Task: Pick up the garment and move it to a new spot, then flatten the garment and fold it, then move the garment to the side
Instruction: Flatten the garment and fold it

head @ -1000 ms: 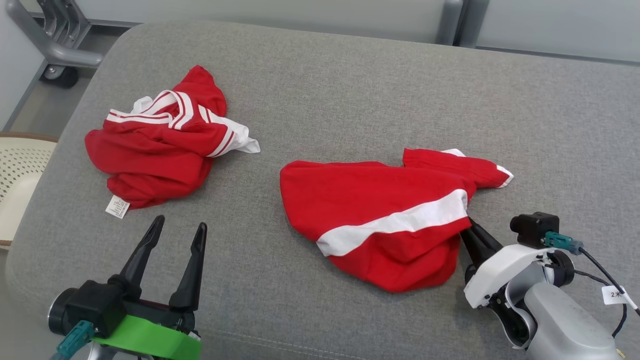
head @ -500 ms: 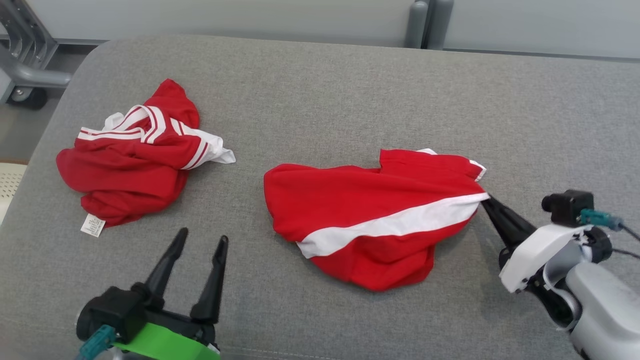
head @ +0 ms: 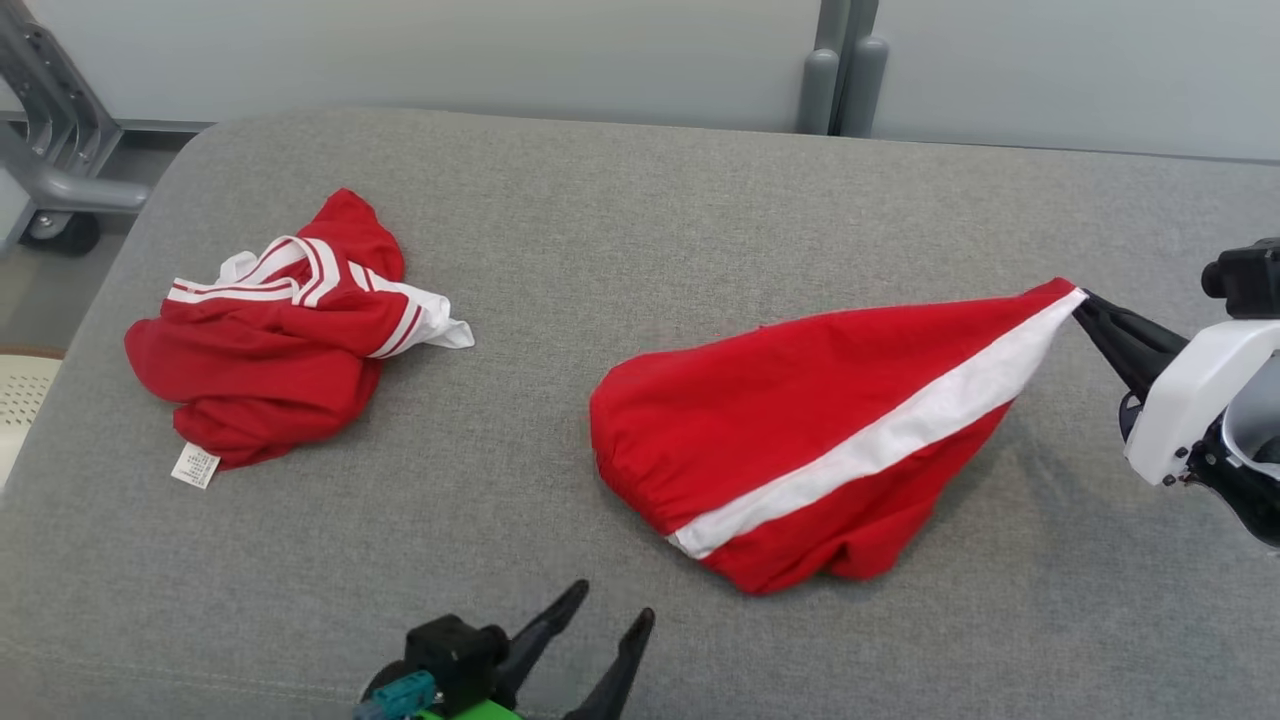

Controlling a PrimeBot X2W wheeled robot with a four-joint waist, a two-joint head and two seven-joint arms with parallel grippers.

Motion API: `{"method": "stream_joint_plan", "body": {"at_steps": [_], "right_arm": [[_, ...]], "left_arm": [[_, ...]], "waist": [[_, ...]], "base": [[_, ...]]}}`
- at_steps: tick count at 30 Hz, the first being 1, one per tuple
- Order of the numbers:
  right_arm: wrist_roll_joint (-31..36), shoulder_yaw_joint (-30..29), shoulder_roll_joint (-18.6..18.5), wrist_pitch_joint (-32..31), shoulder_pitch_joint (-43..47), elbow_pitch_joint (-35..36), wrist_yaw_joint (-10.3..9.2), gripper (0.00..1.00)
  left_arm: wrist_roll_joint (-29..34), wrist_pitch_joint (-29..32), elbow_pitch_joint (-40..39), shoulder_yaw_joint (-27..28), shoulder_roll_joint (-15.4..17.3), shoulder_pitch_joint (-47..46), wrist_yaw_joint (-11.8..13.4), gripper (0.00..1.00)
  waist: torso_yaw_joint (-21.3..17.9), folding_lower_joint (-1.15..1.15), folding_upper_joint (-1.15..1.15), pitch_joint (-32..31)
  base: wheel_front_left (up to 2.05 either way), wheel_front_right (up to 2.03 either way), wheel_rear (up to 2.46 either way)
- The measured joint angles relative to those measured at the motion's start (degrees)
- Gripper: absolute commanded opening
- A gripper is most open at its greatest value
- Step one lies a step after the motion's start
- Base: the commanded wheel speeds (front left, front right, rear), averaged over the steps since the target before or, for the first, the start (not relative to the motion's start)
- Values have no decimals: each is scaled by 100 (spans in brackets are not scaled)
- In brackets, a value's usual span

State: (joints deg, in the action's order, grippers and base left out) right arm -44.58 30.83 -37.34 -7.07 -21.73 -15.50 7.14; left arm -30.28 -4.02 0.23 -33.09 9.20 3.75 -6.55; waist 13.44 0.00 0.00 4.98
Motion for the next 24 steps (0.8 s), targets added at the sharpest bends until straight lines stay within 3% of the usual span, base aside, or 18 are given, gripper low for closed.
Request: {"method": "stream_joint_plan", "body": {"at_steps": [7,15,24], "right_arm": [[-256,110,-2,-390,8,506,0,0],[-344,97,-199,-671,-55,840,0,0],[-391,-83,-388,-887,-183,1187,0,0]], "left_arm": [[-690,232,608,-119,-625,-311,-2,100],[-1066,457,1324,-63,-597,-693,-32,100],[-1959,558,1703,-129,-655,-1122,-44,100]], "waist": [[41,0,0,17],[-166,0,0,122],[-275,0,0,436]], "base": [[0,0,0],[0,0,0],[0,0,0]]}}
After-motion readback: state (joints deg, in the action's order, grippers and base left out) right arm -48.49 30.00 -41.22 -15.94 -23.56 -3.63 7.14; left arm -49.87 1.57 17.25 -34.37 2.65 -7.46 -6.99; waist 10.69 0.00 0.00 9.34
